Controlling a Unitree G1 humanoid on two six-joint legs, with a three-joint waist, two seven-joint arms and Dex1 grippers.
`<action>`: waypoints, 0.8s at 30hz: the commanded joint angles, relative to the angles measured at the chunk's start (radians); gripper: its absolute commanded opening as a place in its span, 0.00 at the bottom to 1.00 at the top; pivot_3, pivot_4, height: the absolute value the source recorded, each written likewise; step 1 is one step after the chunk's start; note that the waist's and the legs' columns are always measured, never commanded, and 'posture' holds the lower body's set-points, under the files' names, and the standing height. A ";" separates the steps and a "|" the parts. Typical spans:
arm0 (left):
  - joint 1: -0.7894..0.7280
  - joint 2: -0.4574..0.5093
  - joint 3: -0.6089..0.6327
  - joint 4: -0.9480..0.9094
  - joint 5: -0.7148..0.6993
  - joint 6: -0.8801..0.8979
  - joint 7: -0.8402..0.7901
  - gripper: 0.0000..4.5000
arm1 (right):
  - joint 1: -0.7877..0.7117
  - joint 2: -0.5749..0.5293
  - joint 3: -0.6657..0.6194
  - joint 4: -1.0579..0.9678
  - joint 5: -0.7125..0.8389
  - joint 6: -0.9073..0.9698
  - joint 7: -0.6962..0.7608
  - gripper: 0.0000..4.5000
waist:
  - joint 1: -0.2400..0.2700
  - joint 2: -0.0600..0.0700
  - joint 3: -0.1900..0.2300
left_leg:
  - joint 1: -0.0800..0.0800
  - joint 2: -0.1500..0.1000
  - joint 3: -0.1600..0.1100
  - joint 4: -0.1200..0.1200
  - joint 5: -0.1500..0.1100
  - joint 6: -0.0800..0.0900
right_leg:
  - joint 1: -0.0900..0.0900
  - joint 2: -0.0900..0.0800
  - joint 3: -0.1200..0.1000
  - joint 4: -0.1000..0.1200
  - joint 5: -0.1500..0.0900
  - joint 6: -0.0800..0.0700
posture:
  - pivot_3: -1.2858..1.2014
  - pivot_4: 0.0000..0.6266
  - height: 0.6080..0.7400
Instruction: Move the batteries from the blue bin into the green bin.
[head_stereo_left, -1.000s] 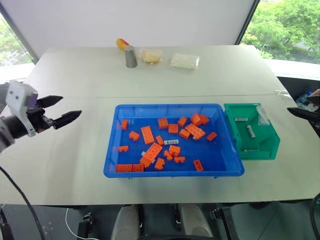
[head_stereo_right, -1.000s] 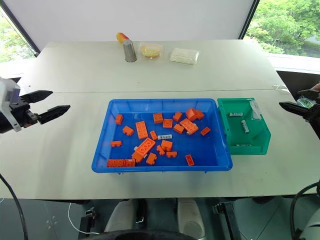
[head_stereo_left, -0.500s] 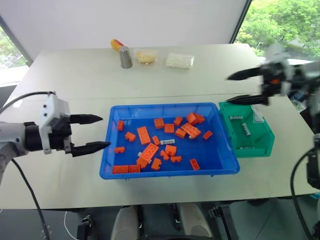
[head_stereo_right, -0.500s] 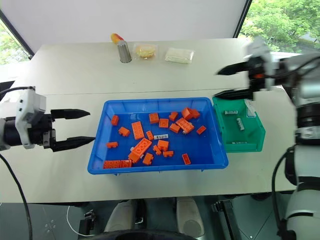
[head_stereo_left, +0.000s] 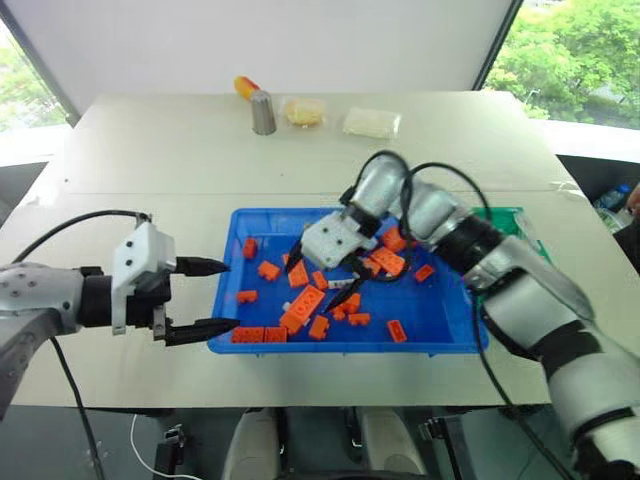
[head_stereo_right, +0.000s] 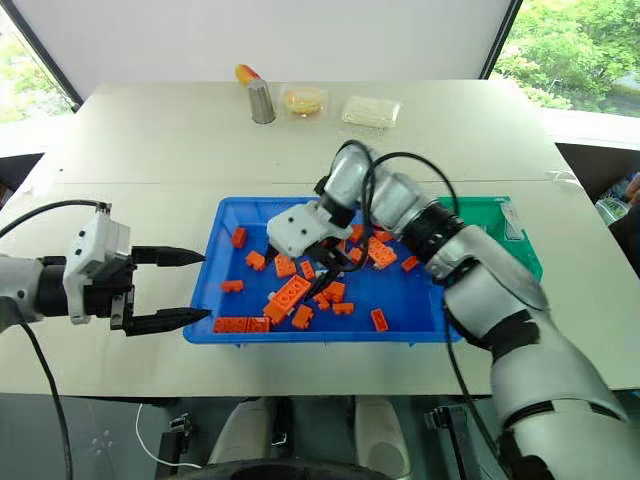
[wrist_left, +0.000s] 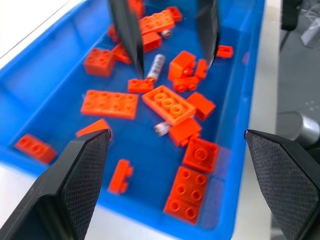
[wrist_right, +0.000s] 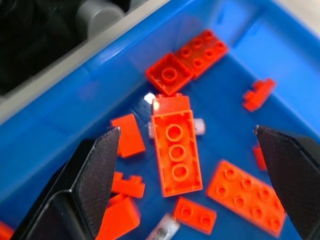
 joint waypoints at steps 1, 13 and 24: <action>0.011 0.000 0.049 -0.045 -0.031 0.012 0.023 1.00 | -0.016 0.049 -0.054 0.118 -0.076 -0.117 -0.013 0.98 | 0.000 0.000 0.000 | 0.000 0.000 0.000 0.000 0.000 0.000 | 0.000 0.000 0.000 0.001 0.000 0.000 | 0.52 0.24 1.00; -0.014 0.010 0.095 -0.033 -0.072 0.037 0.064 1.00 | 0.026 0.146 -0.118 0.355 -0.236 -0.292 -0.024 0.80 | -0.001 0.000 0.000 | 0.000 0.000 -0.002 0.000 0.002 -0.003 | 0.000 0.001 -0.001 0.002 -0.001 -0.001 | 0.52 0.24 1.00; -0.043 0.007 0.069 0.000 -0.048 0.014 0.062 1.00 | -0.083 0.249 -0.260 0.383 -0.176 -0.144 -0.040 0.38 | -0.009 0.000 0.000 | 0.001 0.001 -0.002 -0.001 0.002 -0.004 | 0.000 0.001 -0.001 0.002 -0.001 -0.001 | 0.52 0.24 1.00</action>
